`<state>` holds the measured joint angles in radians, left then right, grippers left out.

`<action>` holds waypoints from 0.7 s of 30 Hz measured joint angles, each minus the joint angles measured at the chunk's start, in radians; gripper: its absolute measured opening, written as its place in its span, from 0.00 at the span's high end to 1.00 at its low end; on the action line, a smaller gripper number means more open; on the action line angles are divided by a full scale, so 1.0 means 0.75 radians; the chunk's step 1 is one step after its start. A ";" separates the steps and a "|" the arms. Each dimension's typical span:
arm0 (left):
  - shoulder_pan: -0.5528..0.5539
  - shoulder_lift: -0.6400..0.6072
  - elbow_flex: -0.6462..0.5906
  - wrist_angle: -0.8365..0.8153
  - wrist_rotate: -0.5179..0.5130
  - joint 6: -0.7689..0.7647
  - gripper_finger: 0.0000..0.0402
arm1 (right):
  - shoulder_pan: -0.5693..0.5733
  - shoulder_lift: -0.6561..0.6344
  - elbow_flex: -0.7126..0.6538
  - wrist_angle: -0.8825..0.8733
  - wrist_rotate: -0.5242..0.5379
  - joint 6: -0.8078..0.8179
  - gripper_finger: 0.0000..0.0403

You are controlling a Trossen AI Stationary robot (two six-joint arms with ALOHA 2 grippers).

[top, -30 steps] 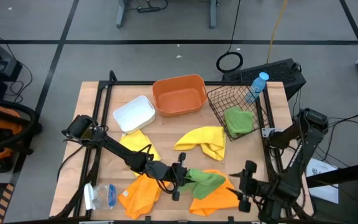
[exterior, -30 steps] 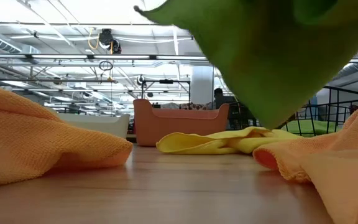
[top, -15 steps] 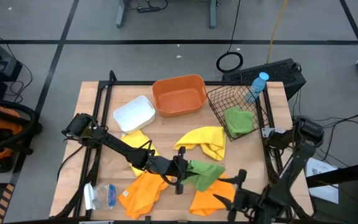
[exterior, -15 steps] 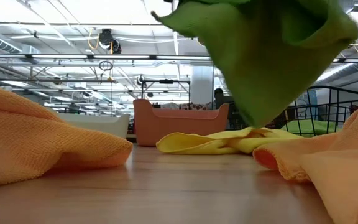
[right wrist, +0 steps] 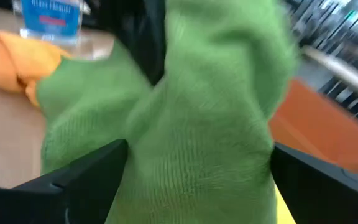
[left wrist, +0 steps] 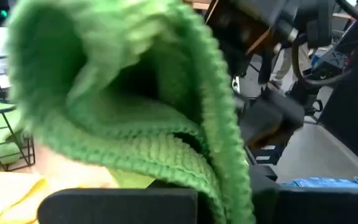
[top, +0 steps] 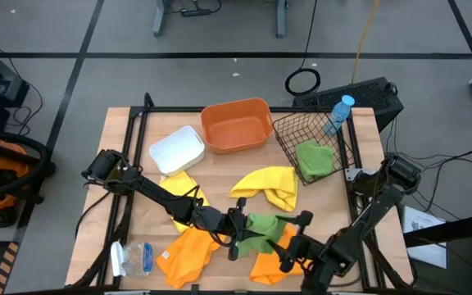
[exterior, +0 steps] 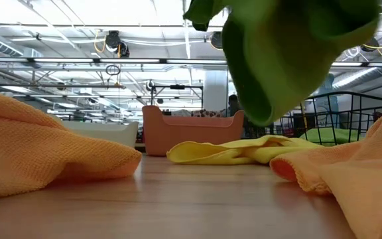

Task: Sort microfiber towel by color & place in baskets
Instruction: Put the green towel into the wire basket

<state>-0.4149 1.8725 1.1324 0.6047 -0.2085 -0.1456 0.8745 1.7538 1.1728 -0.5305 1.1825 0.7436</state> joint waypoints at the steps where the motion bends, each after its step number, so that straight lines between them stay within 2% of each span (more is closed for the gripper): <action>1: 0.000 0.000 0.000 0.006 0.000 0.006 0.98 | -0.017 0.000 0.000 0.000 -0.048 0.000 0.06; 7: 0.001 0.000 0.000 0.025 0.030 0.098 0.98 | -0.097 0.000 0.000 0.024 -0.259 -0.031 0.06; 13: 0.000 0.000 0.000 0.029 0.031 0.256 0.98 | -0.152 0.000 0.000 0.197 -0.390 -0.207 0.09; 17: 0.000 0.000 0.000 0.043 0.031 0.319 0.98 | -0.170 0.000 0.000 0.286 -0.433 -0.290 0.23; 21: -0.006 0.000 0.000 0.050 0.031 0.354 0.98 | -0.172 0.000 0.000 0.289 -0.484 -0.300 0.47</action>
<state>-0.4190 1.8725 1.1324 0.6425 -0.1852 0.1200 0.7452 1.7538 1.1728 -0.3134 0.8198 0.5187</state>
